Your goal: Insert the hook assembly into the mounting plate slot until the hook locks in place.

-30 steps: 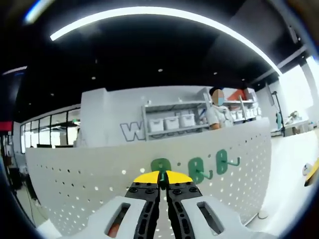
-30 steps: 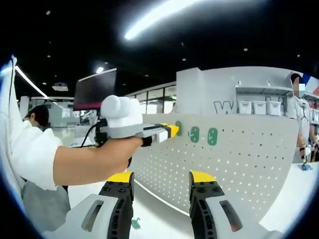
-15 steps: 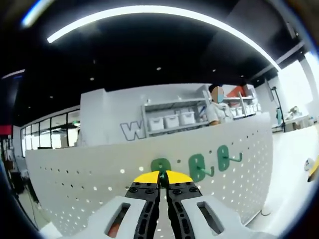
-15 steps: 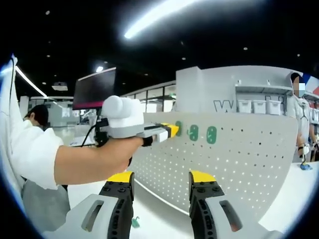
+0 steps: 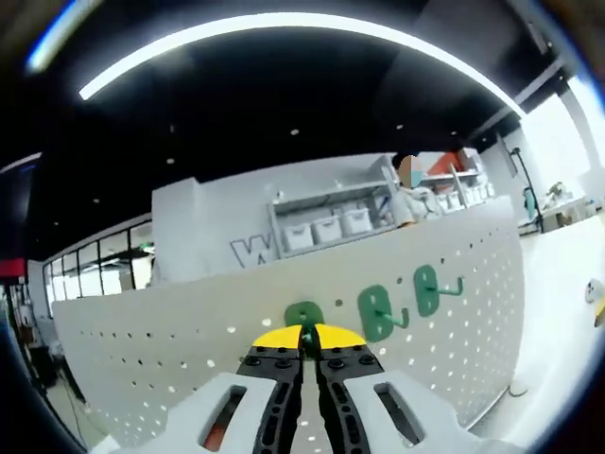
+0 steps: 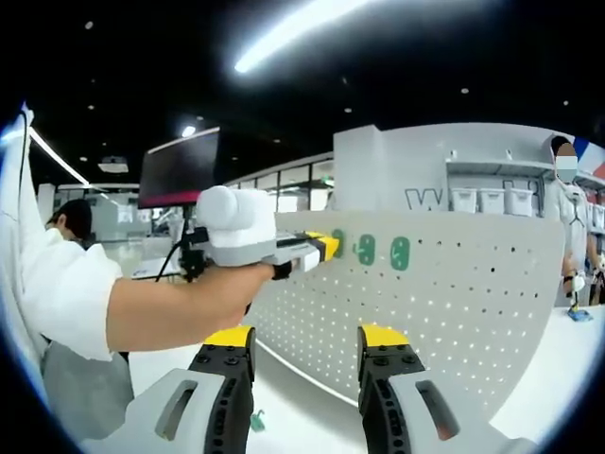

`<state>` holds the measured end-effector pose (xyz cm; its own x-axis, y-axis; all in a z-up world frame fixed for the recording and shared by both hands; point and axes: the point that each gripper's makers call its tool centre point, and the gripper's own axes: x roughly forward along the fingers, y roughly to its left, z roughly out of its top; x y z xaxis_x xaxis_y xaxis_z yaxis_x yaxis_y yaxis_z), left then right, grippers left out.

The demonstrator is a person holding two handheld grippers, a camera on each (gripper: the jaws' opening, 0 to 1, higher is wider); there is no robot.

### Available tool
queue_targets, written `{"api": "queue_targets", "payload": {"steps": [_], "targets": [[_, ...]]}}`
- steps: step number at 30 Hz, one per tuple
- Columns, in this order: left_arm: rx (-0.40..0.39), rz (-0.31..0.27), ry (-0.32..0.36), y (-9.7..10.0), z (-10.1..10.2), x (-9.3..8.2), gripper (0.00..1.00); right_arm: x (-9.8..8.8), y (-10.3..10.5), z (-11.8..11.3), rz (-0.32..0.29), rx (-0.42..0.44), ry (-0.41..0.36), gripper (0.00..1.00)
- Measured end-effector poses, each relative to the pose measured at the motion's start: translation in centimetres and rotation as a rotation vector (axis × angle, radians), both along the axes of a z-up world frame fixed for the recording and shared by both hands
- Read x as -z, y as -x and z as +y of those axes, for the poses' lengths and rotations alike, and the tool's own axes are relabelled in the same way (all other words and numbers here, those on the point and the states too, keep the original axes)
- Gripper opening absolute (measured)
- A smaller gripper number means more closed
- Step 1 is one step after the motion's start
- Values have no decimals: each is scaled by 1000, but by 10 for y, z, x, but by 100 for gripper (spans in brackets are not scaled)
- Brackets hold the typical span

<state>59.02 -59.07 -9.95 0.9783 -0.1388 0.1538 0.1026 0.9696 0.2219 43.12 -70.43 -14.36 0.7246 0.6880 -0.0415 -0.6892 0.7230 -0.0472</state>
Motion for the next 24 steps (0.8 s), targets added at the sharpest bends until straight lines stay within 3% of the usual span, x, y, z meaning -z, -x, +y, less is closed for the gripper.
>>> {"api": "queue_targets", "payload": {"steps": [24], "targets": [[13, 20, 10, 8, -1, 3, 6, 0, 2, 1, -4, -4, 0, 42]]}}
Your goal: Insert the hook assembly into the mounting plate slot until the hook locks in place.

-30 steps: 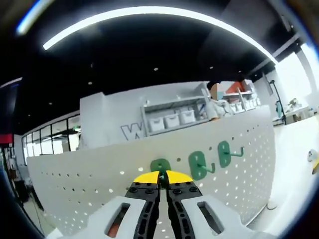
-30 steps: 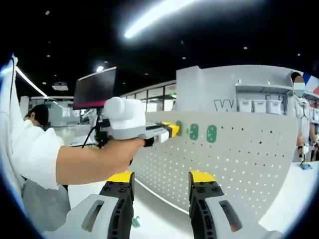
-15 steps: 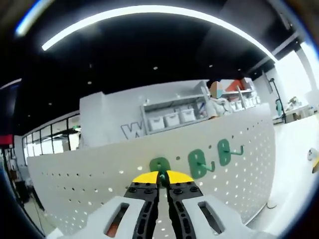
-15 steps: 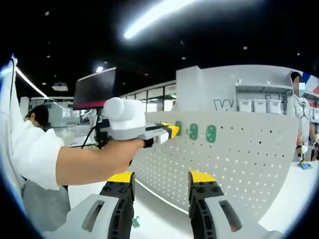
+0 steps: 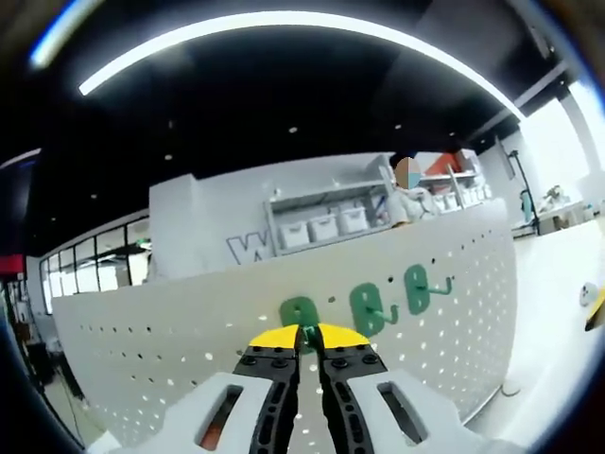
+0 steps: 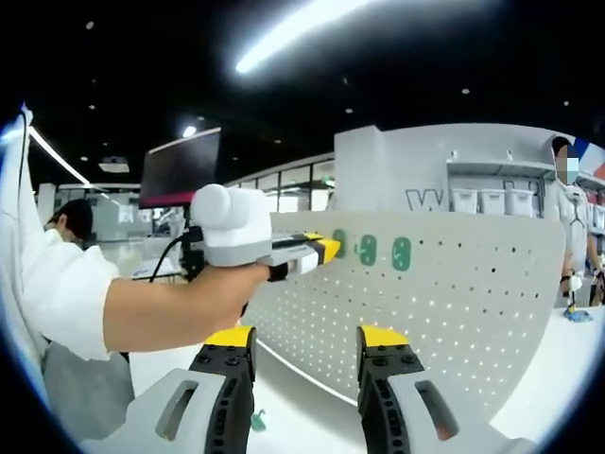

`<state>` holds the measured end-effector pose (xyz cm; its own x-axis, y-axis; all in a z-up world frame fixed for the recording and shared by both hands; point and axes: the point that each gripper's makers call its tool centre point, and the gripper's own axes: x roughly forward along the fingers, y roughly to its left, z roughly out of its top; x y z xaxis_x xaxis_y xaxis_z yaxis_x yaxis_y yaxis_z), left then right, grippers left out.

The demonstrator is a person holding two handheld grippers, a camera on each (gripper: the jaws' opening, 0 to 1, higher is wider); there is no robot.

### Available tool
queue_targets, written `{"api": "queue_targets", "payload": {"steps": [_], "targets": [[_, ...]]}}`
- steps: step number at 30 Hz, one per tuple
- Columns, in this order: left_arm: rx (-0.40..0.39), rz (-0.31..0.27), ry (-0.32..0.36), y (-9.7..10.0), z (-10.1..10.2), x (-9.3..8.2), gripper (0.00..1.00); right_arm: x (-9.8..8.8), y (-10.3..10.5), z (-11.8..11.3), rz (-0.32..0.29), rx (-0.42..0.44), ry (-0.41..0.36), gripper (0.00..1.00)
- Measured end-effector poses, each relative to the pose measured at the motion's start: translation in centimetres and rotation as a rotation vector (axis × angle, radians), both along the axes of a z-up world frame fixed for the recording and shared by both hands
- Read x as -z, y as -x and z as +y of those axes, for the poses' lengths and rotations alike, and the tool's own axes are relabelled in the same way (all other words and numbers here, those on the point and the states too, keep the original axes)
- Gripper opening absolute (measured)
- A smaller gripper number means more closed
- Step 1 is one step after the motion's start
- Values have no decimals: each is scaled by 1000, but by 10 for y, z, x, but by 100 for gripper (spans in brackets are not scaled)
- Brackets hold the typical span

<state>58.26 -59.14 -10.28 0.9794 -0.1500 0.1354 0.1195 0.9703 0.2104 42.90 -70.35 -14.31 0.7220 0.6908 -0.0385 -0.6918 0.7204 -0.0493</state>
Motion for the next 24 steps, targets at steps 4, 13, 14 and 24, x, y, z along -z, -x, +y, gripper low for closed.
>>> {"api": "queue_targets", "payload": {"steps": [4, 13, 14, 24], "targets": [[-3, -1, 4, 3, 1, 0, 5, 2, 0, 0, 4, -3, 2, 42], [-5, 1, 22, 3, 2, 0, 4, 3, -1, 3, 6, -12, 8, 42], [-6, -2, 20, 2, 2, 0, 4, 3, -1, 3, 6, -12, 7, 42], [-20, -23, 44, 4, 2, 0, 2, 8, 0, 0, 18, -12, 19, 42]]}}
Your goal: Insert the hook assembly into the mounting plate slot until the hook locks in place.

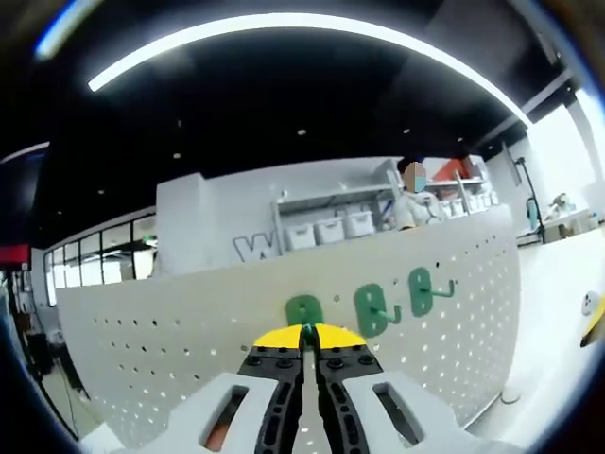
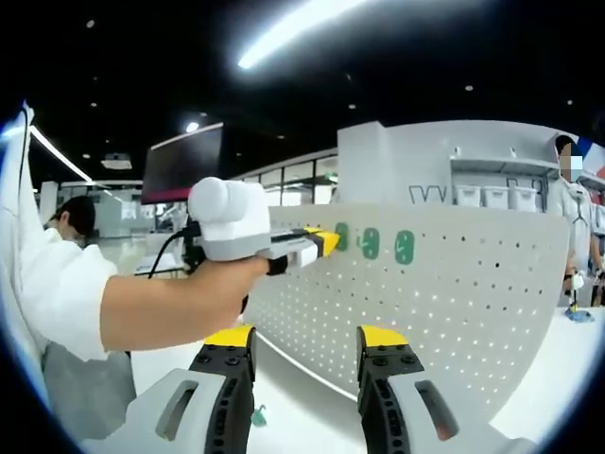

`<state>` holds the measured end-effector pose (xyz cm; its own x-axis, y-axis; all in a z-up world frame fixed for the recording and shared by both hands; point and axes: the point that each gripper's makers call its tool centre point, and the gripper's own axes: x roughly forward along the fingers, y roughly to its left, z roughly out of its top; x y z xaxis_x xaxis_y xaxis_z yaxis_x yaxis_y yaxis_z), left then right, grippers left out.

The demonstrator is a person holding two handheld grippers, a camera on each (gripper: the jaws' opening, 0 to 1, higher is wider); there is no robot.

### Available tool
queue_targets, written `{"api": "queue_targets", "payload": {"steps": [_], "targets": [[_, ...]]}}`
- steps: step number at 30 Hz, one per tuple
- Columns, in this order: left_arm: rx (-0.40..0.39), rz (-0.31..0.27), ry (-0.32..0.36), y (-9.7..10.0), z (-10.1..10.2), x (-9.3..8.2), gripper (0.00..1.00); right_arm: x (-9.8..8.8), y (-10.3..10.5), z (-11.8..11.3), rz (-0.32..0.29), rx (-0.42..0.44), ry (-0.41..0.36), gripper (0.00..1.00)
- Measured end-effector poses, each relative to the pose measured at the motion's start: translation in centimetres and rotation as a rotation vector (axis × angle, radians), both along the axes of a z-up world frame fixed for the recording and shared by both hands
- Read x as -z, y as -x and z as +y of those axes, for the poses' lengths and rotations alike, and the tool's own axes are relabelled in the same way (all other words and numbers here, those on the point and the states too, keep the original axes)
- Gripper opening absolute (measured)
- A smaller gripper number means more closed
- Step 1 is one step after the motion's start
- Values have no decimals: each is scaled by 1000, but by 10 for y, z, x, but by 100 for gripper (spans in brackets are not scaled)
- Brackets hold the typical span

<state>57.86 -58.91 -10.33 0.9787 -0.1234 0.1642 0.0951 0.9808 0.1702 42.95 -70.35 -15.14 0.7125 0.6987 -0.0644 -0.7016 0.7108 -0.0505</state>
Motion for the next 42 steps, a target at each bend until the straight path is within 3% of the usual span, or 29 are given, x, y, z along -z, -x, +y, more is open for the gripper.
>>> {"api": "queue_targets", "payload": {"steps": [14, 33, 42], "targets": [[-29, -65, 11, 0, -1, -1, 2, 2, 0, -1, 7, -1, 13, 42], [-23, -91, 0, -1, 0, -2, 2, 8, -10, 0, 19, 1, 26, 42], [-4, -72, 7, -2, -1, -3, 4, 6, -8, 1, 14, 1, 26, 42]]}}
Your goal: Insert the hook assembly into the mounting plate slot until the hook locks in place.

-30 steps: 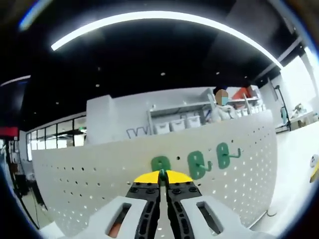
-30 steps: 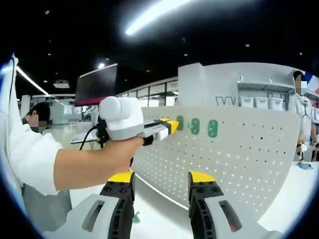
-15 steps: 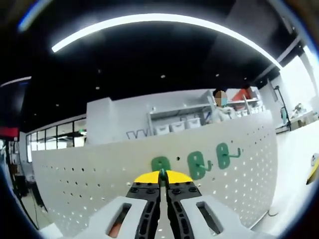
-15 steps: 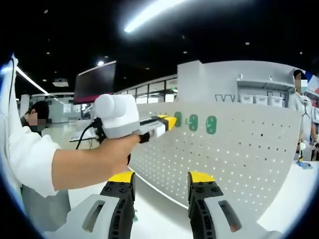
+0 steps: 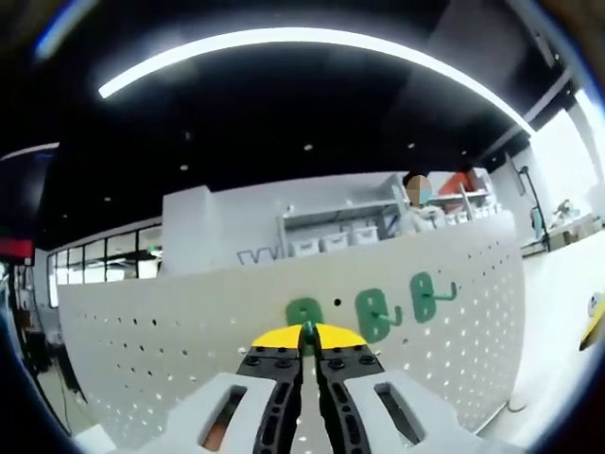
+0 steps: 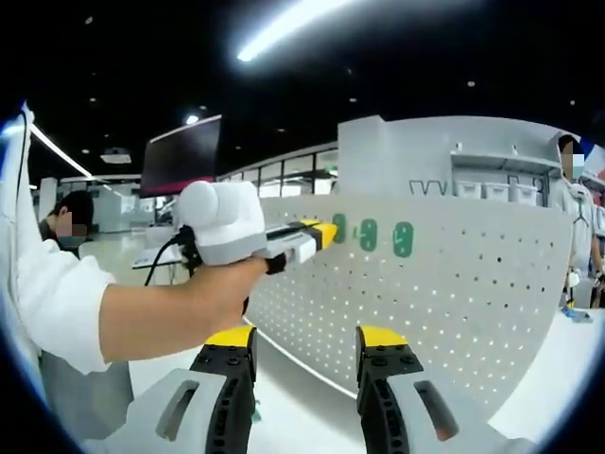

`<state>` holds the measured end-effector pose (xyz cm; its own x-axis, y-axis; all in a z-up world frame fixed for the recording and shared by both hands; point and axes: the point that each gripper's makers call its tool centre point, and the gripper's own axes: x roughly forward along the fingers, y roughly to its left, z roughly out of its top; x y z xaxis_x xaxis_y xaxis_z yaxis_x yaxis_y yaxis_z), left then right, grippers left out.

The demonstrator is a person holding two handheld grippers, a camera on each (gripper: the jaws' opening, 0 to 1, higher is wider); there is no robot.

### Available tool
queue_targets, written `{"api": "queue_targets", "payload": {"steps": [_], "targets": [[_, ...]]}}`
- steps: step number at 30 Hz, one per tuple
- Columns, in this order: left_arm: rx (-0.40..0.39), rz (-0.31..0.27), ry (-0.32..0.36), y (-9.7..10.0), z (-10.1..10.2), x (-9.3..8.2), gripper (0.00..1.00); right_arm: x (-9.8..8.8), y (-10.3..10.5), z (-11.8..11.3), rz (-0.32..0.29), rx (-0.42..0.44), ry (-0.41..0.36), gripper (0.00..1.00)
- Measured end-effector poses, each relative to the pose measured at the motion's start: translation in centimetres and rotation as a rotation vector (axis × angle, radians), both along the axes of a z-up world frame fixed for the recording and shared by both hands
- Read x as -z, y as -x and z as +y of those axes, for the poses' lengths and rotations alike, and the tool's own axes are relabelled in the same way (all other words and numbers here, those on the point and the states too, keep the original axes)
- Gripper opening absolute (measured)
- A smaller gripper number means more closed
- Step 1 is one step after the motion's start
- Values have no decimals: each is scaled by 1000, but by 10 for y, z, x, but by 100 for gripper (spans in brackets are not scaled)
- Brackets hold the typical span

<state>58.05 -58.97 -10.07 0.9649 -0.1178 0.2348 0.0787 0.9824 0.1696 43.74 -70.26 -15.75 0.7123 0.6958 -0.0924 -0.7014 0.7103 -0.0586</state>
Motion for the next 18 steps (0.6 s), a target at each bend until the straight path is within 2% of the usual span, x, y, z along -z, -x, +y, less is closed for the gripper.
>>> {"api": "queue_targets", "payload": {"steps": [6, 18], "targets": [[13, 38, -16, -3, -2, 4, 9, -3, 1, 0, -5, 7, 0, 42], [46, 55, -27, 2, -1, 8, 17, -13, 2, 9, -24, 15, 0, 41]]}}
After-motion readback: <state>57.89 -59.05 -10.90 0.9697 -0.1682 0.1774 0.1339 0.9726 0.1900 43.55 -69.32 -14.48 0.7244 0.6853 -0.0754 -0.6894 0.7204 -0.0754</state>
